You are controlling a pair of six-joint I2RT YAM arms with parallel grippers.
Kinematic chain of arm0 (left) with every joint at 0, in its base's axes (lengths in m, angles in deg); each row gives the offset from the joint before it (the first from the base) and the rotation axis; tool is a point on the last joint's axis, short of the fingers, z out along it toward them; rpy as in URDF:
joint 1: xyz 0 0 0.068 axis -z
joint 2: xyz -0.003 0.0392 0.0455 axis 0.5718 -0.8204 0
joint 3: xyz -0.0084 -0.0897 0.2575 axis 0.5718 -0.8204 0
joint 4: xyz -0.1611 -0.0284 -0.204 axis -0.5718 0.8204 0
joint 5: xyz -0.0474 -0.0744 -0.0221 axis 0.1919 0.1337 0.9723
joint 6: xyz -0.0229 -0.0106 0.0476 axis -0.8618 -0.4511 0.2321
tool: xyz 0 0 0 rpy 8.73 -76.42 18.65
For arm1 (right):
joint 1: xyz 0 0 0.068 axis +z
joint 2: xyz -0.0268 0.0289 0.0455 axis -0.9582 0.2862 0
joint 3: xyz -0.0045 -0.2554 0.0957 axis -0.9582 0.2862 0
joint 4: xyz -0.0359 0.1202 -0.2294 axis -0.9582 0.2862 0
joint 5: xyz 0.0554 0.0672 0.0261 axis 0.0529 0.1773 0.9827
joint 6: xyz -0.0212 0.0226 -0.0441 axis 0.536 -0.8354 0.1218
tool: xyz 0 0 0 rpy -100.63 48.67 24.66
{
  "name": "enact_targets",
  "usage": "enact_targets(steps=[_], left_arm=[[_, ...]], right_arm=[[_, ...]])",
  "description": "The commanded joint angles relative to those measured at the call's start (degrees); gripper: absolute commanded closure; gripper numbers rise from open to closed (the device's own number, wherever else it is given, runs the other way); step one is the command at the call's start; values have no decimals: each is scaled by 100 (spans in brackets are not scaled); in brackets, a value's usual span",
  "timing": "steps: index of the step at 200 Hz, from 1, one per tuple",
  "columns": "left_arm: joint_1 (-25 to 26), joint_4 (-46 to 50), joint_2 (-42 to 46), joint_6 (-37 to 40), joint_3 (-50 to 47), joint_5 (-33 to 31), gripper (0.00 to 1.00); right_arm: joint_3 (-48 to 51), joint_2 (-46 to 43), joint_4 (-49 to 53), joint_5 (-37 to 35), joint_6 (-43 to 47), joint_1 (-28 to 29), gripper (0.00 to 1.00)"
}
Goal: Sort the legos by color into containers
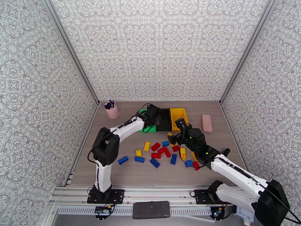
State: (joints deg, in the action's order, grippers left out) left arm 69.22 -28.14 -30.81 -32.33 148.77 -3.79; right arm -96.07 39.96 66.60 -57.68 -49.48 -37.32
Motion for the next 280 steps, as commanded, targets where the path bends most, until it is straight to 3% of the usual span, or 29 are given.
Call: enact_targets(steps=[1,33,74,113,156,201,245,280], left_arm=[[19,-490,902,284,-719,-114,20],[100,-1206,2219,962,-2012,-22,0],[457,-1955,3755,2352,-3506,425,0],[700,-2672,4620,3123,-4547,1816,0],[1016,-3860,4872,4259,-5478,2803,0],[1050,-3894,4684,4615,-5485,3204,0],[1056,-3921,4664,4606,-5512,3384,0],[1051,-3918,4677,4602,-5514,3423,0]], right_arm=[[-193,-61,439,-355,-384,-48,1],[-270,76,800,-365,-887,-148,0],[-462,332,1251,-358,-970,-209,0],[-749,841,1700,-229,-819,-221,1],[-1131,1678,2325,52,-618,-222,1],[-1567,2555,2763,262,-457,-222,2],[-2100,3305,3233,525,-421,-219,12],[-2334,3645,3339,691,-386,-219,30]])
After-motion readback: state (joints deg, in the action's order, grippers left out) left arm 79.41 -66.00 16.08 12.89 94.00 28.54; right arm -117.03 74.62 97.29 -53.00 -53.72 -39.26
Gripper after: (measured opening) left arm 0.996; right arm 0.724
